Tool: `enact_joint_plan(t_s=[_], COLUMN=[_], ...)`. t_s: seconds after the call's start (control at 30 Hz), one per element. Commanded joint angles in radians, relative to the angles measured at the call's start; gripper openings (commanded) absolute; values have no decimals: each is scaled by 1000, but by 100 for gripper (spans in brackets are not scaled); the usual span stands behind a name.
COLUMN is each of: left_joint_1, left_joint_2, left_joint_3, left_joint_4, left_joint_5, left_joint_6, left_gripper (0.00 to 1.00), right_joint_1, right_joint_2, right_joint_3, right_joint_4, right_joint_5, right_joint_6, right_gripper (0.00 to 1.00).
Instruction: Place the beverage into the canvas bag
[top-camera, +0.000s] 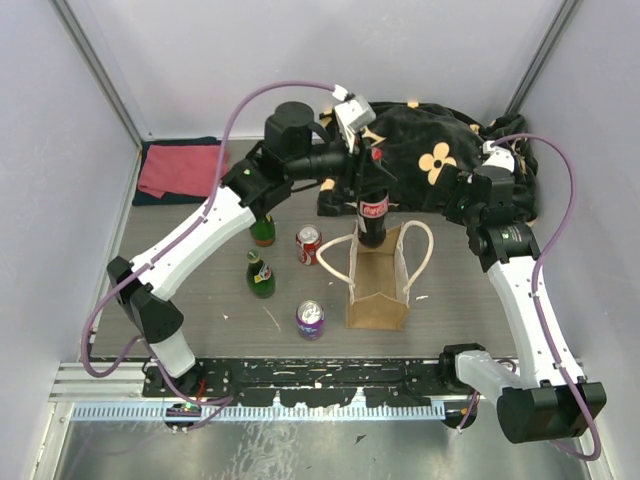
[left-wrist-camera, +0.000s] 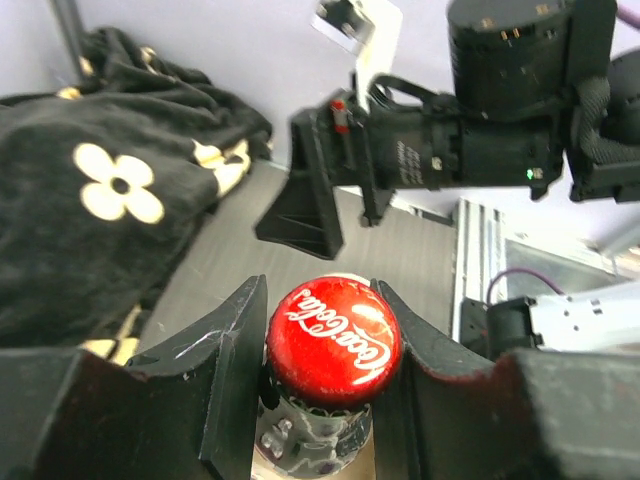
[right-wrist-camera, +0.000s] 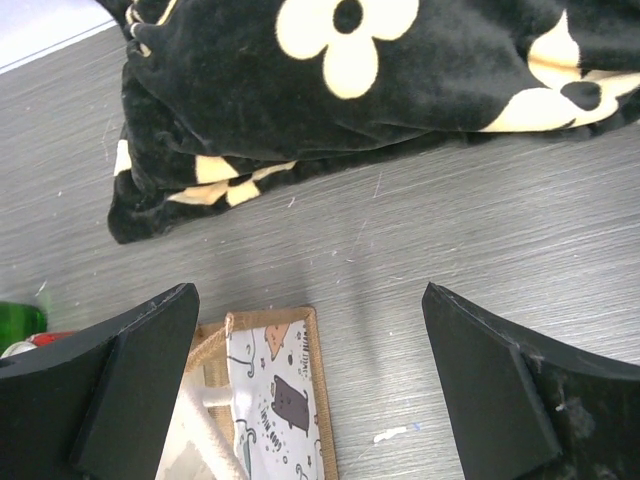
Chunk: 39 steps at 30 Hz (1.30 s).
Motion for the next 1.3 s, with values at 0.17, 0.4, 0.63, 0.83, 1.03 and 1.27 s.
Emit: enact_joint_plan(t_s=[0.17,0.4,0.63,0.83,1.03,1.27], left_joint_1=[-54,-85,-102,-112,-122,-124], left_joint_2=[-34,-6,55,108,163,216], left_joint_3=[-28,-63,-48,-35,-21,-9], left_joint_4=[103,120,142,166,188,212], left_joint_5=[-44,-78,-95,-117,-141,-151], left_joint_6=[-23,-20,-17,-17,-14,-4], left_gripper=[0,0,0,0,0,0], right_joint_1=[-7,-10,-10,-11,-10,-11], right_joint_2=[-55,-73,-74,-66,-52,-51], right_joint_3=[-5,2,34,89,150,148], right_joint_4=[36,35,16,3,-14,-18], right_joint_5=[-40,-25,4,41,106,118], right_joint_6=[-10,4,26,37,65,50], right_gripper=[100,100,100,100,100,100])
